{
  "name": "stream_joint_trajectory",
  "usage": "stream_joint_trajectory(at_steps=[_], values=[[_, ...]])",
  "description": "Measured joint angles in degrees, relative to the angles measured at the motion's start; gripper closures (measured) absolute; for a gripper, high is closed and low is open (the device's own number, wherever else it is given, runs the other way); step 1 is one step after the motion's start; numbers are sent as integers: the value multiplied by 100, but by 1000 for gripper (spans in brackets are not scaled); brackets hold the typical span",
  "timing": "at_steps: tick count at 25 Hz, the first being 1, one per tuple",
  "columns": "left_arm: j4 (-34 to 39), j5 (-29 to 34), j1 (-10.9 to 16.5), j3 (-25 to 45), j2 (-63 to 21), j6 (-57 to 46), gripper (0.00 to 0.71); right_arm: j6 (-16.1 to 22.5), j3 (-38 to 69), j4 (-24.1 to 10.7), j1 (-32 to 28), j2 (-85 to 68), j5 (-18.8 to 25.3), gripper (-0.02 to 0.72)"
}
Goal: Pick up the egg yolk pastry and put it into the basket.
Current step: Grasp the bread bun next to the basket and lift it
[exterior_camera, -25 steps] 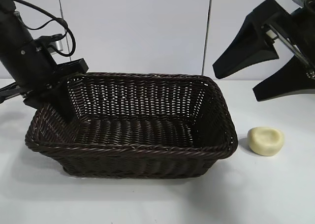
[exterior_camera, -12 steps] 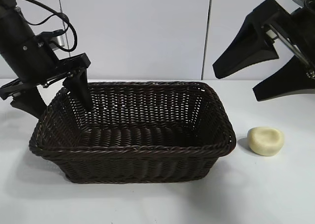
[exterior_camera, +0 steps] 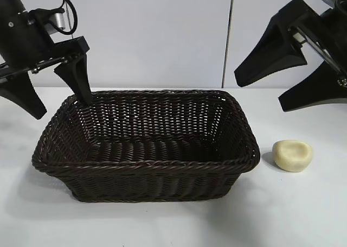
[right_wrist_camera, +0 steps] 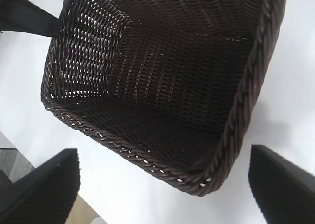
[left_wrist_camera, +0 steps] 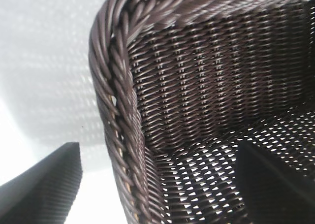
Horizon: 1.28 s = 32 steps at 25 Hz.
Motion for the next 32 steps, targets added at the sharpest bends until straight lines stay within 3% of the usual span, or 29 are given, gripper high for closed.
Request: stream_joint_trajectory(at_steps=[6, 13, 17, 23, 32], values=[[386, 234, 0, -422, -207, -130, 97, 0, 0, -5, 0, 0, 3, 41], [1805, 360, 47, -590, -213, -590, 97, 0, 0, -5, 0, 0, 3, 41], [1863, 390, 454, -590, -213, -654, 97, 0, 0, -5, 0, 0, 3, 41], [1908, 599, 1335, -590, -213, -695, 99, 0, 0, -11, 0, 0, 3, 41], [1783, 935, 1417, -590, -306, -685, 103, 0, 0, -11, 0, 0, 3, 41]])
